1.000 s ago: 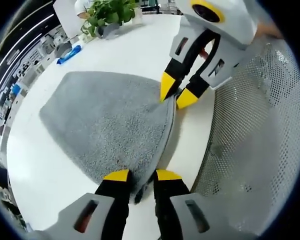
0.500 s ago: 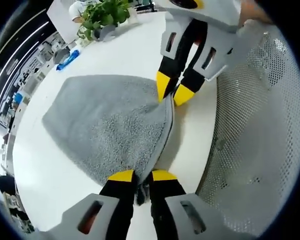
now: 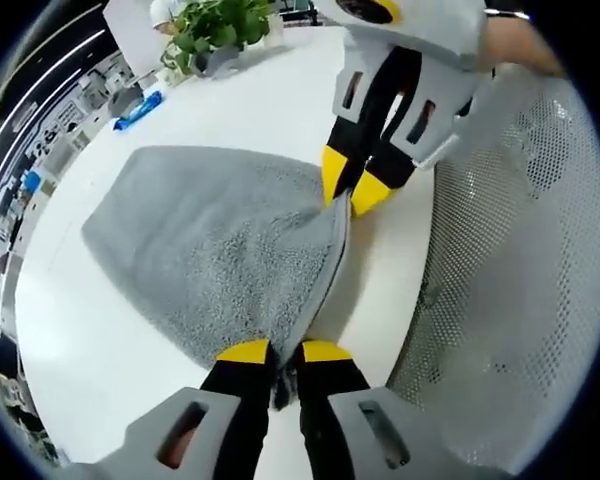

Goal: Fold the towel on the table until its edges align and the towel forms a compact rectangular stack.

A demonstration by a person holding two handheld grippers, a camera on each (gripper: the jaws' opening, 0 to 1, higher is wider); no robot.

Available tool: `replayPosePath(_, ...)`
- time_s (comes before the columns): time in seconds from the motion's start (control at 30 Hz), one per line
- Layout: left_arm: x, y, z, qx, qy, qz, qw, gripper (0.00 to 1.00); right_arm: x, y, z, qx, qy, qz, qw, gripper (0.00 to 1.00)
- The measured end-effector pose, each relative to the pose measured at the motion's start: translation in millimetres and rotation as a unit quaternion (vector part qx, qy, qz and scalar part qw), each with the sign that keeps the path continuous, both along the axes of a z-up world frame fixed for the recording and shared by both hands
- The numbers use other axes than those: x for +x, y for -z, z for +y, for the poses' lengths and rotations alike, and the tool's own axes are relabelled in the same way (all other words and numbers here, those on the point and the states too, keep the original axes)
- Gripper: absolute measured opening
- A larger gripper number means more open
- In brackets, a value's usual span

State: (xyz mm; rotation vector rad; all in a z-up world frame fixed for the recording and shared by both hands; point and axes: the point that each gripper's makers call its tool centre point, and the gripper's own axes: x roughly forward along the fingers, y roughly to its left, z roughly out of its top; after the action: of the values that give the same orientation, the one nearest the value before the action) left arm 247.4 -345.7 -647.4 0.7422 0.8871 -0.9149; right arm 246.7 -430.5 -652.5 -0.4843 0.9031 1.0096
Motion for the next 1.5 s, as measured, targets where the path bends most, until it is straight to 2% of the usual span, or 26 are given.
replayPosePath(0.1, 0.4, -9.6, -1, -0.019, -0.010, 0.008, 0.9997, 0.09, -2, -5.3, -2, 0.010, 0.010, 0.016, 0.9998, 0.03)
replayPosePath(0.17, 2.4, -16.5, -2, -0.024, -0.008, -0.002, 0.9997, 0.09, -2, -13.0, -3, 0.012, 0.012, 0.013, 0.9998, 0.03)
replayPosePath(0.3, 4.3, -28.6, -3, -0.031, -0.011, -0.009, 0.9994, 0.09, 1, -34.9, -4, 0.018, 0.014, 0.011, 0.9997, 0.03)
replayPosePath(0.5, 5.9, -58.8, 0, -0.057, -0.014, -0.026, 0.9979, 0.09, 3, -67.3, -3, 0.028, 0.015, 0.006, 0.9995, 0.03)
replayPosePath(0.63, 9.2, -77.6, 3, -0.056, -0.017, -0.043, 0.9974, 0.09, 4, -83.8, 2, 0.031, 0.018, -0.005, 0.9993, 0.03)
replayPosePath(0.83, 11.8, -103.2, 6, -0.043, 0.001, -0.078, 0.9960, 0.09, 2, -107.2, 5, 0.035, 0.019, -0.023, 0.9990, 0.04)
replayPosePath(0.97, 11.8, -118.1, 6, -0.059, -0.010, -0.080, 0.9950, 0.09, 3, -123.5, 3, 0.039, 0.022, -0.040, 0.9982, 0.04)
replayPosePath(1.17, 9.1, -137.1, 4, -0.073, -0.014, -0.082, 0.9939, 0.09, 3, -142.9, 2, 0.043, 0.031, -0.049, 0.9974, 0.04)
replayPosePath(1.5, 8.3, -166.8, 5, -0.096, -0.018, -0.102, 0.9901, 0.09, 1, -171.0, 2, 0.053, 0.030, -0.069, 0.9958, 0.04)
